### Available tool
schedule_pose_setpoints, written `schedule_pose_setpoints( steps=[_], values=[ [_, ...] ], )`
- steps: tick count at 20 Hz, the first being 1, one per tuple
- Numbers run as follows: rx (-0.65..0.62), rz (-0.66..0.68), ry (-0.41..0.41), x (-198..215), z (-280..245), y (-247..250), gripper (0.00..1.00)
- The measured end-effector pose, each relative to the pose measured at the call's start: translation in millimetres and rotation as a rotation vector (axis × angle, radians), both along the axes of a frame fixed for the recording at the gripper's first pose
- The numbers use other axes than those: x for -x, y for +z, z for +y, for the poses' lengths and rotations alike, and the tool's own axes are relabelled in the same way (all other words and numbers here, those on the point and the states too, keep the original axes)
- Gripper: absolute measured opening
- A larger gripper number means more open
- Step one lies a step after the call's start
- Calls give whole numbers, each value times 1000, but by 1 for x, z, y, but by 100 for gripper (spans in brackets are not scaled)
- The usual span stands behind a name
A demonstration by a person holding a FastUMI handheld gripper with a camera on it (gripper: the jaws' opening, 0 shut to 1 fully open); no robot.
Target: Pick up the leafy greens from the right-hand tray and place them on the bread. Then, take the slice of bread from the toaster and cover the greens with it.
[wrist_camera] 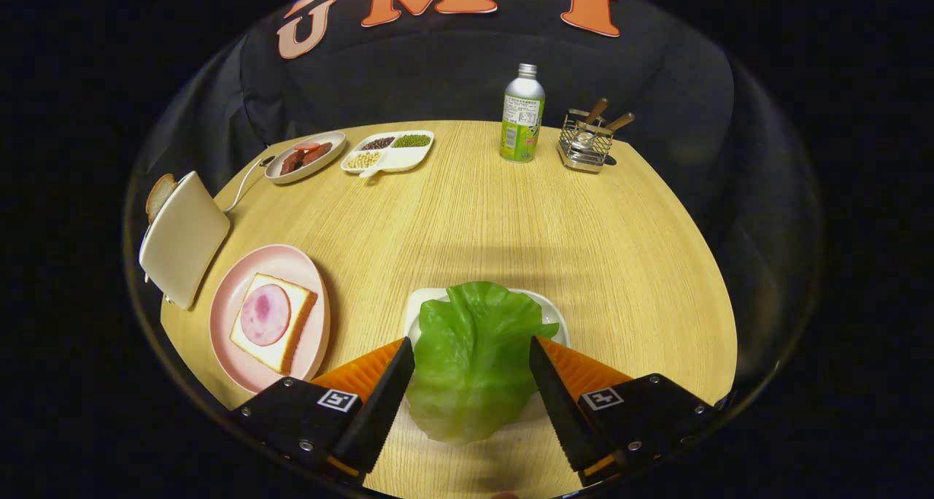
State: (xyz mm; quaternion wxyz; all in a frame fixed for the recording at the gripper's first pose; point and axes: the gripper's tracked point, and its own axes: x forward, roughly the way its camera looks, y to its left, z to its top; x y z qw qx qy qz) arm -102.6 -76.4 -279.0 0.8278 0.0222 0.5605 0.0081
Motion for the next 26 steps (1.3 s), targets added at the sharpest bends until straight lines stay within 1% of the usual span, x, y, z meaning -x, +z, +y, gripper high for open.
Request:
schedule_pose_setpoints(
  steps=[3,9,11,12,14,16,17,18,19,20,21,23,24,25,26],
  values=[
    [-44,69,-23,6,4,-7,94],
    [40,134,14,12,-2,-27,93],
    [43,120,8,6,1,-26,91],
    [31,124,1,7,2,-28,90],
    [12,140,-40,7,2,-29,86],
    [17,144,-73,7,-5,-30,76],
    [16,146,-80,6,-6,-30,67],
    [18,140,-82,5,-8,-30,62],
    [17,138,-80,5,-8,-30,50],
    [16,135,-80,4,-9,-30,43],
    [15,129,-76,3,-10,-30,32],
    [13,117,-69,2,-12,-30,19],
    [12,114,-72,1,-12,-31,15],
    [1,111,-80,0,-12,-31,8],
    [-19,106,-84,-2,-9,-30,5]
  ],
)
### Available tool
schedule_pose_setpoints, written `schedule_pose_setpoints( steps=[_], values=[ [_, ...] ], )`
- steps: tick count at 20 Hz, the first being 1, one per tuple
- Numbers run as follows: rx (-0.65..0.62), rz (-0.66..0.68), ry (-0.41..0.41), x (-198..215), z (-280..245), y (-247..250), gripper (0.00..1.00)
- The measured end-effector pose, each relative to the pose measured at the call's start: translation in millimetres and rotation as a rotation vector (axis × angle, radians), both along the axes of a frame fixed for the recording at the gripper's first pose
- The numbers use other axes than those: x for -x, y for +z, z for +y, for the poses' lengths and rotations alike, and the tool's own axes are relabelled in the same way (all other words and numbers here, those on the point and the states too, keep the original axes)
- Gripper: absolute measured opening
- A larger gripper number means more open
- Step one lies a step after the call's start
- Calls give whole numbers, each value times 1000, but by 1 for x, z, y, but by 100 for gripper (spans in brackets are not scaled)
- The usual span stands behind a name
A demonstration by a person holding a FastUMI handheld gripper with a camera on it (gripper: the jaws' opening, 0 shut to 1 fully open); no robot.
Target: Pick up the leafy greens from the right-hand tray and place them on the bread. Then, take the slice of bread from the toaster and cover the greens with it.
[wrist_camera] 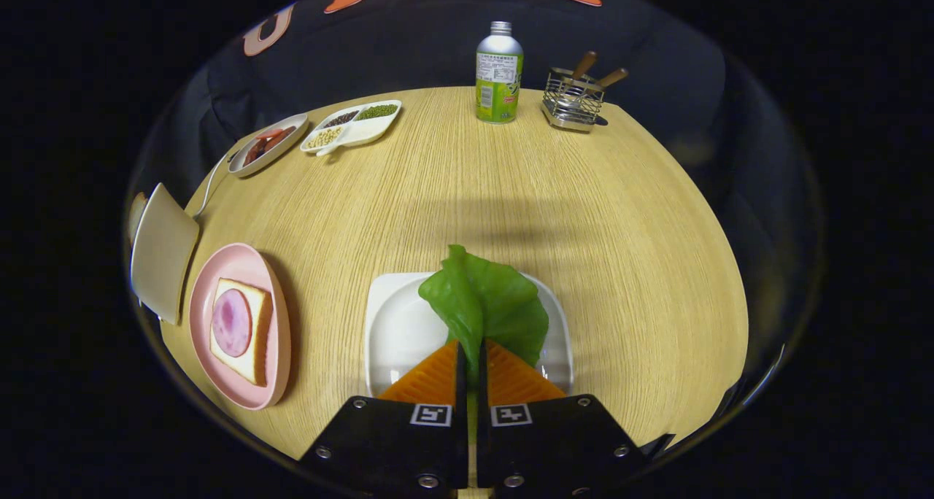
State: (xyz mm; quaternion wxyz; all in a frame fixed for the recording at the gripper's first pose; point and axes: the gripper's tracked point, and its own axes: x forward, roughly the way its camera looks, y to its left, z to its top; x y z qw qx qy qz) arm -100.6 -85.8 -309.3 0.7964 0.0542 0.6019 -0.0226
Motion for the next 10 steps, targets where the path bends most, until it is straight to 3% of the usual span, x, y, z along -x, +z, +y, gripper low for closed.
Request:
schedule_pose_setpoints(
  steps=[10],
  values=[
    [-97,-88,9,-15,22,33,2]
  ],
)
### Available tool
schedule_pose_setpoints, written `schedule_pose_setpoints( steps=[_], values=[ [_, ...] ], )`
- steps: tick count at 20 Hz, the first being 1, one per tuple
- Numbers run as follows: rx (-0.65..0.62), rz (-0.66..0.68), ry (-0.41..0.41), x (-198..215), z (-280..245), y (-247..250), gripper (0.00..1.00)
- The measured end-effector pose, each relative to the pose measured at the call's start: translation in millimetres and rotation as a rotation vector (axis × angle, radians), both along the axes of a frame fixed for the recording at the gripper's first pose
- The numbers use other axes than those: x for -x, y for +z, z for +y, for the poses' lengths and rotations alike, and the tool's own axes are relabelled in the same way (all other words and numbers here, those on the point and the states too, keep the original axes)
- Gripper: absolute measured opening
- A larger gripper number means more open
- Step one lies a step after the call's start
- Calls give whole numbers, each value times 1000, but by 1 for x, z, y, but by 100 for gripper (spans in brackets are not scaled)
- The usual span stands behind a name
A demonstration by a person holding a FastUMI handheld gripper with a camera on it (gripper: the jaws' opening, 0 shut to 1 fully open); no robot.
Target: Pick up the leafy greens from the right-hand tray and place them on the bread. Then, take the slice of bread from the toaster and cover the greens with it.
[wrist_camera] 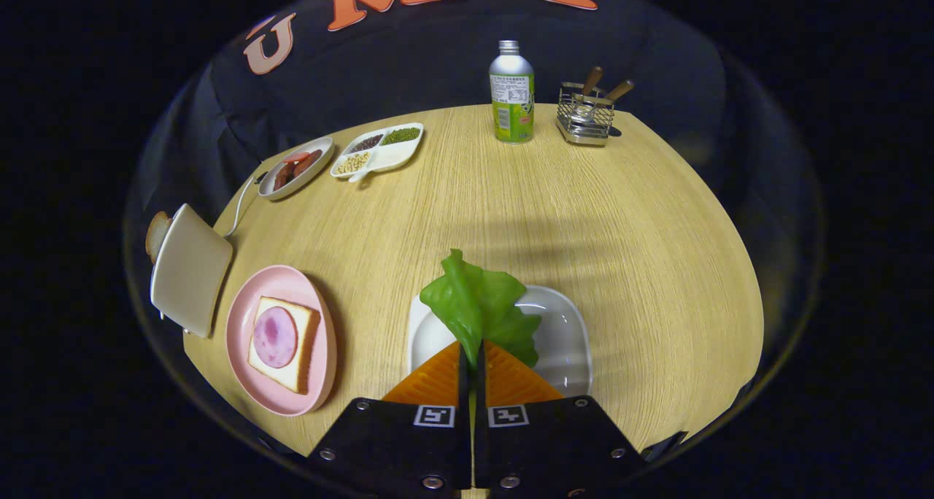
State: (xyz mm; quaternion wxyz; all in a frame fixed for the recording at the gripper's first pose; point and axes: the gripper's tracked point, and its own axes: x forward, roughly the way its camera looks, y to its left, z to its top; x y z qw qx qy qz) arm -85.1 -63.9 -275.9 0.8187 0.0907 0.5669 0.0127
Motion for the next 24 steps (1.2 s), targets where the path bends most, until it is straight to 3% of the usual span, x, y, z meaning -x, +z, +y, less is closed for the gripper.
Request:
schedule_pose_setpoints(
  steps=[6,13,18,24],
  values=[
    [-54,-81,80,-17,39,35,2],
    [-151,-119,232,-19,114,56,2],
    [-162,-119,323,-15,154,48,2],
    [-186,-78,358,-7,186,30,3]
  ],
)
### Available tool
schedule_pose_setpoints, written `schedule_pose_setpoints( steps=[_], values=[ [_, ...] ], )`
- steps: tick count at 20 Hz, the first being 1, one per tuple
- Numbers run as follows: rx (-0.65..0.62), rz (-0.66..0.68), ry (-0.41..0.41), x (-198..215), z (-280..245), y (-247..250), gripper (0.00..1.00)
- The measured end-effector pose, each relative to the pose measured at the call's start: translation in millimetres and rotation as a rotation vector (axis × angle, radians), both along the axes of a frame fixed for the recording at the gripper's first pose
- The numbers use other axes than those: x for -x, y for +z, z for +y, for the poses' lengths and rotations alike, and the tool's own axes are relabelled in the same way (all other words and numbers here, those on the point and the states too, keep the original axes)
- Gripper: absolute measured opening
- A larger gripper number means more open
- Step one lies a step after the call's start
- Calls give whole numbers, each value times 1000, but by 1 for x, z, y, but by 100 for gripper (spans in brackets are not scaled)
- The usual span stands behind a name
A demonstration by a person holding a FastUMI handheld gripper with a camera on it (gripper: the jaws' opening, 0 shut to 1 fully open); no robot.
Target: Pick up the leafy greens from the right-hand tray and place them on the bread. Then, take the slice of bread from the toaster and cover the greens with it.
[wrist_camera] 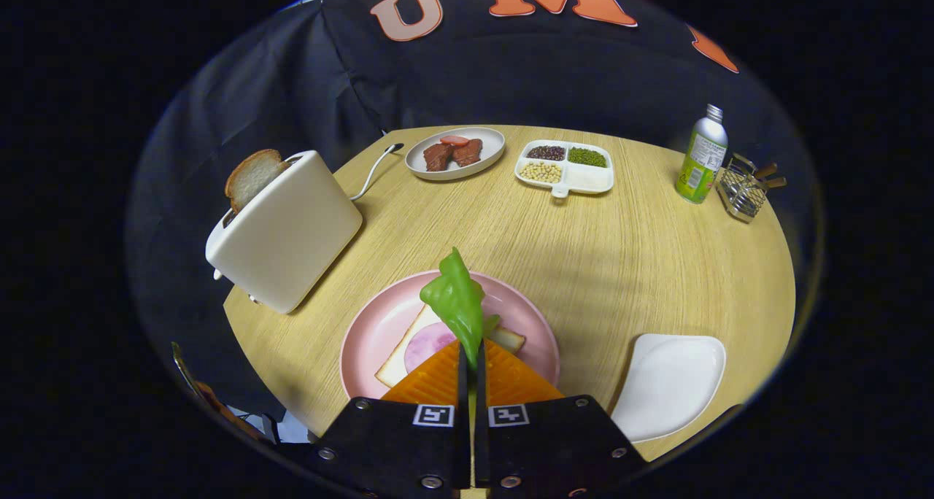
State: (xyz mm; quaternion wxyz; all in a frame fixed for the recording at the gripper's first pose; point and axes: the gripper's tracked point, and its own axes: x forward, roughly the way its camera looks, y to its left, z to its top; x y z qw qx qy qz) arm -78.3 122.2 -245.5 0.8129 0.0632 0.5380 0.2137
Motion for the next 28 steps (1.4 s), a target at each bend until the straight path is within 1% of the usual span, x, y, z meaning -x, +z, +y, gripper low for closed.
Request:
schedule_pose_setpoints(
  steps=[2,4,7,9,12,15,18,19,20,21,24,26,28],
  values=[
    [7,5,23,3,10,-4,3],
    [41,-10,49,4,14,-10,7],
    [66,3,80,10,22,-17,13],
    [65,12,73,8,24,-18,17],
    [51,29,51,6,27,-16,20],
    [34,37,48,6,34,-10,31],
    [31,36,47,6,39,-1,39],
    [35,34,47,4,39,1,45],
    [39,30,41,1,40,4,48],
    [39,23,30,-2,40,8,54],
    [-3,20,5,-11,51,25,59],
    [3,-4,2,-20,55,36,64],
    [-6,-17,14,-24,65,46,74]
  ],
)
